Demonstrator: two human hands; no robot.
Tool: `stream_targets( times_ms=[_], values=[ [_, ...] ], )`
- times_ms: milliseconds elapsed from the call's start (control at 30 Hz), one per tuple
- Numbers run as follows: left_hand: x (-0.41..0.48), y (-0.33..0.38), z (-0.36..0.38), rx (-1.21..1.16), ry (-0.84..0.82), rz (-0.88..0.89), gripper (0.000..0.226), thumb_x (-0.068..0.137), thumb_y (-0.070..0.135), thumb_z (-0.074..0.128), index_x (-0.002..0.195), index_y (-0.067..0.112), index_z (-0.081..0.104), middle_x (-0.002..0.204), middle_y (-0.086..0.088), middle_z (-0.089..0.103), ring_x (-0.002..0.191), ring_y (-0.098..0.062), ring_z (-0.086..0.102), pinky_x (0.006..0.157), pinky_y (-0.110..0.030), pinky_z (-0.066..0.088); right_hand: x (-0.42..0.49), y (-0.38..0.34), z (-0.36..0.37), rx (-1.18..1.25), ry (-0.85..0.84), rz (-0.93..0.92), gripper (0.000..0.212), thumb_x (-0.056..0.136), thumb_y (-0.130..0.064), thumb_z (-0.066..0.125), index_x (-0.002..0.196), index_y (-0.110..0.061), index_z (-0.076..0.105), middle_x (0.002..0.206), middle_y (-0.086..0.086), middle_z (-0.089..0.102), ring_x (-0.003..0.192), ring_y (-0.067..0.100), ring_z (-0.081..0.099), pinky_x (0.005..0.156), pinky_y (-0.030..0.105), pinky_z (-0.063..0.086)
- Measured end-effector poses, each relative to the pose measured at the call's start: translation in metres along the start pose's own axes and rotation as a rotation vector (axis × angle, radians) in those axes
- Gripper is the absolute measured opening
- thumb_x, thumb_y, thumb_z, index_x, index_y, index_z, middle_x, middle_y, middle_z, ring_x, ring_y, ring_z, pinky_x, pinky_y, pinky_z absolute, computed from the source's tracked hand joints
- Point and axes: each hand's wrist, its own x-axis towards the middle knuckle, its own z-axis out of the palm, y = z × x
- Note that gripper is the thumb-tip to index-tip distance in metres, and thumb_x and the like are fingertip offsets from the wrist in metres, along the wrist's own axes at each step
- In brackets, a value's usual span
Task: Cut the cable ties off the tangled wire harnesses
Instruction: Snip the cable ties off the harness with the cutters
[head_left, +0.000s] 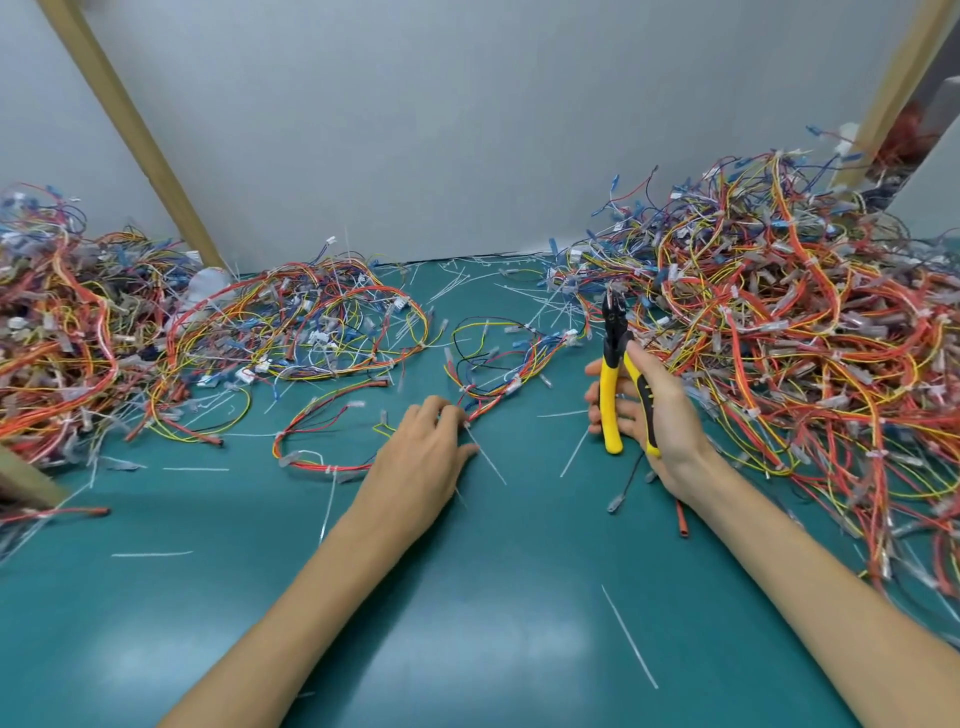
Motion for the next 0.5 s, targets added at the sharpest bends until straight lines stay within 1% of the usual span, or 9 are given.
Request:
stream_targets(
  times_ms=[33, 100, 133, 167, 233, 267, 333, 400, 500],
  values=[
    [0.003, -0.002, 0.000, 0.030, -0.022, -0.009, 0.025, 0.099, 0.021, 0.052, 0.121, 0.010, 0.050, 0.125, -0.006, 0.045, 0.111, -0.027, 0.049, 0.092, -0.037, 0.044, 0.000, 0.000, 0.000, 0.001, 0.001, 0.000, 0.051, 0.100, -0.048, 0.040, 0.102, -0.004, 0.067, 0.075, 0.009, 0.063, 0.064, 0.022, 0.060, 0.062, 0.036, 0.054],
    [0.010, -0.004, -0.004, 0.124, -0.078, -0.033, 0.022, 0.095, 0.004, 0.047, 0.116, 0.009, 0.047, 0.126, -0.007, 0.041, 0.108, -0.027, 0.048, 0.082, -0.038, 0.046, 0.000, 0.001, 0.000, 0.005, 0.003, -0.002, 0.051, 0.100, -0.048, 0.040, 0.103, -0.004, 0.067, 0.076, 0.009, 0.063, 0.064, 0.022, 0.060, 0.061, 0.035, 0.055],
    [0.014, -0.003, -0.008, 0.199, -0.100, -0.031, 0.021, 0.093, 0.002, 0.045, 0.112, 0.009, 0.047, 0.126, -0.008, 0.040, 0.105, -0.028, 0.048, 0.078, -0.037, 0.045, 0.000, 0.000, 0.000, 0.007, 0.005, -0.003, 0.051, 0.101, -0.048, 0.040, 0.103, -0.004, 0.067, 0.076, 0.009, 0.063, 0.064, 0.021, 0.060, 0.061, 0.035, 0.055],
    [0.017, 0.001, -0.013, 0.289, -0.115, -0.016, 0.019, 0.091, 0.004, 0.044, 0.109, 0.009, 0.048, 0.127, -0.009, 0.040, 0.103, -0.028, 0.048, 0.077, -0.037, 0.041, 0.000, 0.001, 0.000, 0.011, 0.008, -0.005, 0.050, 0.101, -0.048, 0.040, 0.102, -0.005, 0.067, 0.076, 0.010, 0.063, 0.063, 0.021, 0.060, 0.061, 0.035, 0.055],
    [0.024, 0.006, -0.027, 0.415, -0.083, 0.022, 0.020, 0.090, 0.016, 0.043, 0.107, 0.010, 0.051, 0.127, -0.008, 0.041, 0.105, -0.028, 0.046, 0.084, -0.037, 0.037, 0.000, 0.001, 0.001, 0.021, 0.017, -0.014, 0.048, 0.101, -0.046, 0.040, 0.101, -0.006, 0.066, 0.076, 0.009, 0.062, 0.062, 0.021, 0.060, 0.061, 0.035, 0.055],
    [0.028, 0.007, -0.036, 0.414, -0.033, 0.049, 0.022, 0.091, 0.022, 0.043, 0.107, 0.011, 0.053, 0.125, -0.008, 0.043, 0.107, -0.029, 0.045, 0.086, -0.037, 0.036, 0.000, 0.002, 0.001, 0.026, 0.028, -0.019, 0.047, 0.101, -0.046, 0.040, 0.101, -0.007, 0.066, 0.075, 0.008, 0.062, 0.062, 0.021, 0.060, 0.060, 0.035, 0.055],
    [0.039, 0.008, -0.065, 0.293, 0.105, 0.103, 0.024, 0.094, 0.026, 0.048, 0.102, 0.006, 0.059, 0.120, -0.013, 0.048, 0.106, -0.033, 0.045, 0.087, -0.044, 0.037, 0.000, 0.003, 0.001, 0.042, 0.062, -0.040, 0.046, 0.101, -0.046, 0.041, 0.102, -0.007, 0.066, 0.074, 0.007, 0.063, 0.061, 0.020, 0.060, 0.060, 0.034, 0.056],
    [0.054, 0.007, -0.104, 0.153, 0.276, 0.135, 0.023, 0.094, 0.018, 0.054, 0.096, -0.003, 0.062, 0.112, -0.023, 0.051, 0.100, -0.039, 0.049, 0.085, -0.051, 0.039, 0.001, 0.005, 0.000, 0.060, 0.095, -0.063, 0.045, 0.101, -0.046, 0.041, 0.101, -0.008, 0.066, 0.073, 0.007, 0.064, 0.060, 0.020, 0.061, 0.059, 0.034, 0.056],
    [0.082, 0.005, -0.163, 0.187, 0.574, 0.171, 0.014, 0.095, 0.007, 0.054, 0.097, -0.004, 0.060, 0.113, -0.028, 0.049, 0.097, -0.040, 0.052, 0.081, -0.047, 0.042, 0.003, 0.006, -0.002, 0.071, 0.121, -0.084, 0.045, 0.101, -0.048, 0.042, 0.098, -0.010, 0.067, 0.073, 0.006, 0.066, 0.060, 0.021, 0.062, 0.060, 0.034, 0.057]
  ],
)
